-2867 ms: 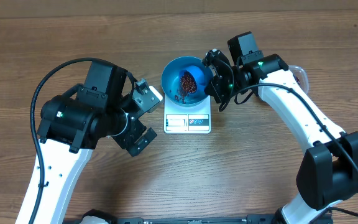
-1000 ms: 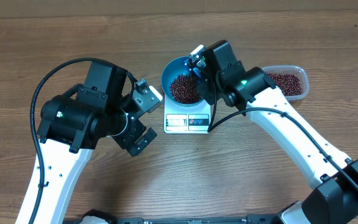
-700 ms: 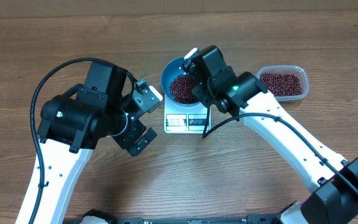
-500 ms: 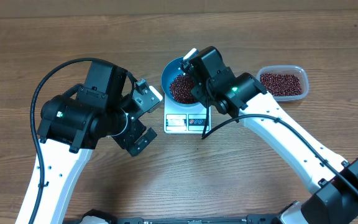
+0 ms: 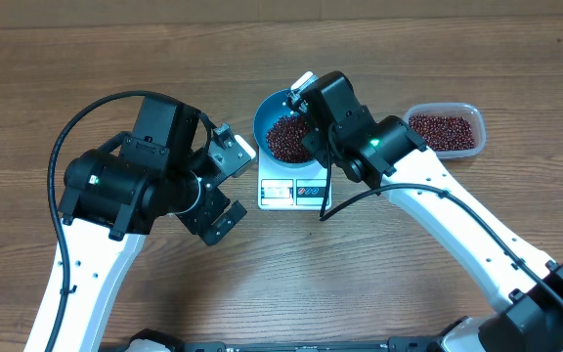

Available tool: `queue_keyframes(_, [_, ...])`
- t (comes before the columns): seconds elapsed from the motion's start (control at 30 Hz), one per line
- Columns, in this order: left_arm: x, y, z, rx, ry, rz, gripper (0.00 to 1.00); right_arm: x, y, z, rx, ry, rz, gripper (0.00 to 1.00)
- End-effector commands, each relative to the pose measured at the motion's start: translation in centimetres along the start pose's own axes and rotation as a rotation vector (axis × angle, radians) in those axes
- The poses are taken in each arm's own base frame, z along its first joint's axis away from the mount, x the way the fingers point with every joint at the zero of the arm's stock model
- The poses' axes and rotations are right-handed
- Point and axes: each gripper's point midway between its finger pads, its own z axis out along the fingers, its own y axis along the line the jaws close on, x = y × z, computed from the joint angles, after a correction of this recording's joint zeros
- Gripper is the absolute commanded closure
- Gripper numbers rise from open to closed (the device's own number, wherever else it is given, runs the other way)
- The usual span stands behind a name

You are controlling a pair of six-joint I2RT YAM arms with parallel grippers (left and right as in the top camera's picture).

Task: Scoop item into bowl and weigh 150g on scale
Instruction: 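Raise the emptied scoop and swing it right back to the tub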

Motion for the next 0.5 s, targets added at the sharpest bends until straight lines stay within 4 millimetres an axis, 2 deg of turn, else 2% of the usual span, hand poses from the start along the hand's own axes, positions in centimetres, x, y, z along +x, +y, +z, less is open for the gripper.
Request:
queue_keyframes(0.0, [-0.5,0.0,-0.8,-0.013,-0.029,0.007,0.0,-3.1,-1.7,-4.8,-0.011,-0.137,0.071,0.96])
queue_keyframes(0.1, [-0.5,0.0,-0.8,-0.013,-0.029,0.007,0.0,-3.4,-2.9,-7.2,-0.016,-0.172,0.136,0.96])
queue_keyframes(0.27, [-0.5,0.0,-0.8,-0.013,-0.029,0.007,0.01,-2.6,-6.9,-11.5,0.026,-0.237,0.348,0.96])
queue_keyframes(0.37, [-0.5,0.0,-0.8,-0.013,-0.029,0.007,0.0,-0.1,-9.2,-12.3,0.065,-0.192,0.459,0.96])
queue_keyframes(0.47, [-0.5,0.0,-0.8,-0.013,-0.029,0.007,0.0,3.4,-11.3,-11.6,0.111,-0.079,0.557,0.96])
